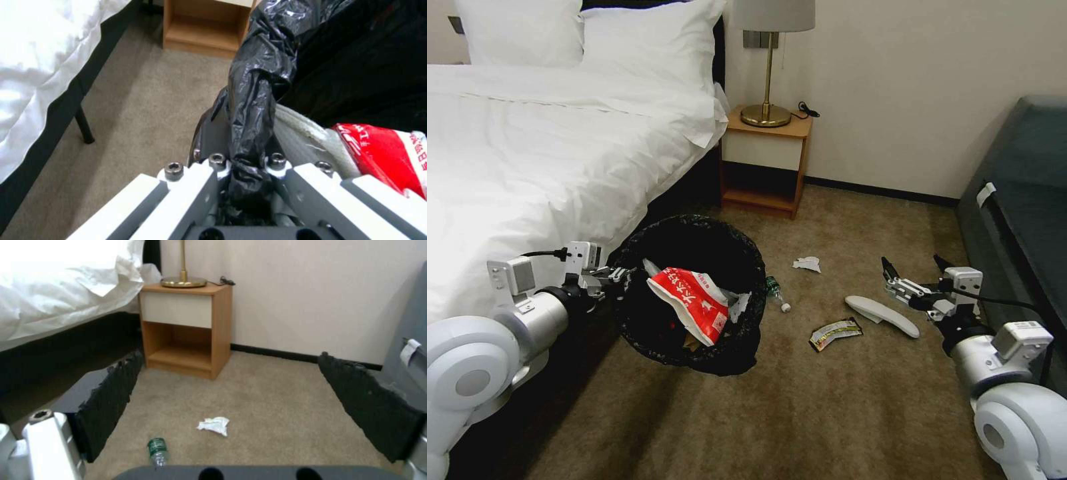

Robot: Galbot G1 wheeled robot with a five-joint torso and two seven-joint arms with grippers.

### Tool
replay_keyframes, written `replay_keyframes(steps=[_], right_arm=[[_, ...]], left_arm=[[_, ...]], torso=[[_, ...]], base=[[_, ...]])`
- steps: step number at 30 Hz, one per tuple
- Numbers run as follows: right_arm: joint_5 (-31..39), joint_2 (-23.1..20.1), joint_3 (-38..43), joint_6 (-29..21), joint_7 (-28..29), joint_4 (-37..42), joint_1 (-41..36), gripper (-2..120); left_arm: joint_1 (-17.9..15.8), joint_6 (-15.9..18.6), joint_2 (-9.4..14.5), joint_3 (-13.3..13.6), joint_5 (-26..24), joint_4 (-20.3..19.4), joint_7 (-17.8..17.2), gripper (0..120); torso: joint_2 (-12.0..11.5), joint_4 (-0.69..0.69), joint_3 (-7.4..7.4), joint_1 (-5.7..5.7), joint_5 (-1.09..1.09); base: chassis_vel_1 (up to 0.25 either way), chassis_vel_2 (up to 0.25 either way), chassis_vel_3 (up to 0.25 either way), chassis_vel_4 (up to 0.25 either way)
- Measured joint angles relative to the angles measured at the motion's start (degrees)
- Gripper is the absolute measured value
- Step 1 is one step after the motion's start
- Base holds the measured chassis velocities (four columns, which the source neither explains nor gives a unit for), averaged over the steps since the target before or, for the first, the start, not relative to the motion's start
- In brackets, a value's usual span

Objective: Pick up the trash bin, then pick up the garbage on the floor and place it into the trash bin.

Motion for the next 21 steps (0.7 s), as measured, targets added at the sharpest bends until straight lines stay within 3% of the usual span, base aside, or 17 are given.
replay_keyframes(steps=[21], right_arm=[[-0.02,1.11,0.79,0.03,-0.05,1.64,-2.55,100]], left_arm=[[0.63,0.0,-0.05,-0.2,0.27,-1.34,0.29,1]], torso=[[-0.01,0.0,0.01,0.02,0.0]], base=[[-0.075,0.077,0.075,-0.079]])
